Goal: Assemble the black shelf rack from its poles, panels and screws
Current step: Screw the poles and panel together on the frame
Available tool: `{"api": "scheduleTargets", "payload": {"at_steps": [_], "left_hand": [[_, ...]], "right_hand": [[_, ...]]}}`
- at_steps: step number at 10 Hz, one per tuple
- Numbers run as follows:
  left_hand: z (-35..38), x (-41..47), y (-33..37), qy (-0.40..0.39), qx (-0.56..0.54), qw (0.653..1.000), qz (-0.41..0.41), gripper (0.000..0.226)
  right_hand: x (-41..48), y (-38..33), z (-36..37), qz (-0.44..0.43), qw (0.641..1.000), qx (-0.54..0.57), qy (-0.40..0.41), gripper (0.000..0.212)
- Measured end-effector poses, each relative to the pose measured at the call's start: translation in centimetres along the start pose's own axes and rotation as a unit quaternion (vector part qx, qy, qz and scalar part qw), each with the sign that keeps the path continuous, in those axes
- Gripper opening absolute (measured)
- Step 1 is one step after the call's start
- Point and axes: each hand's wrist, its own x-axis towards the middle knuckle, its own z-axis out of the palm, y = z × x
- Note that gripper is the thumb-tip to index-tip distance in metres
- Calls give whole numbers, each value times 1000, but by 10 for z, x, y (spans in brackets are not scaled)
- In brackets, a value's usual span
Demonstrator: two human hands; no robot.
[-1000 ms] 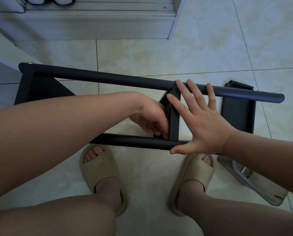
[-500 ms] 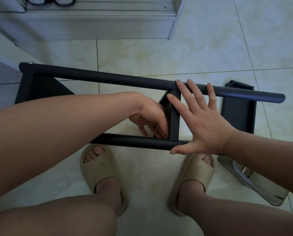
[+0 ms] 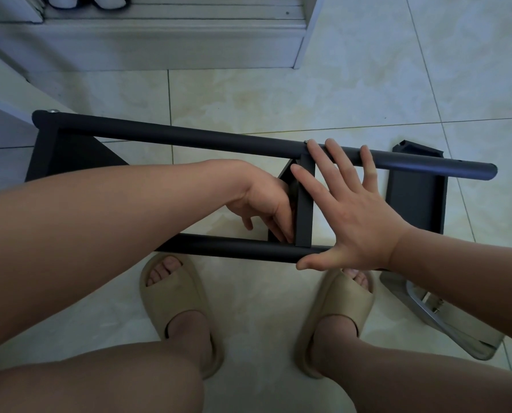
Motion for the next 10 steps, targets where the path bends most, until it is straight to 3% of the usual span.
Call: {"api": "scheduleTargets", "payload": {"at_steps": [7,9,10], "left_hand": [[9,7,-15,43,-66,995,62,46],[0,0,-9,3,-24,999,29,28],[-1,-2,-7,21,20,1000,12,21]], "right_hand": [[0,0,0,0,1000,-3,0,130],[0,0,-1,1,1000,-3,-4,131],[0,0,-1,1,1000,-1,-4,131]]}}
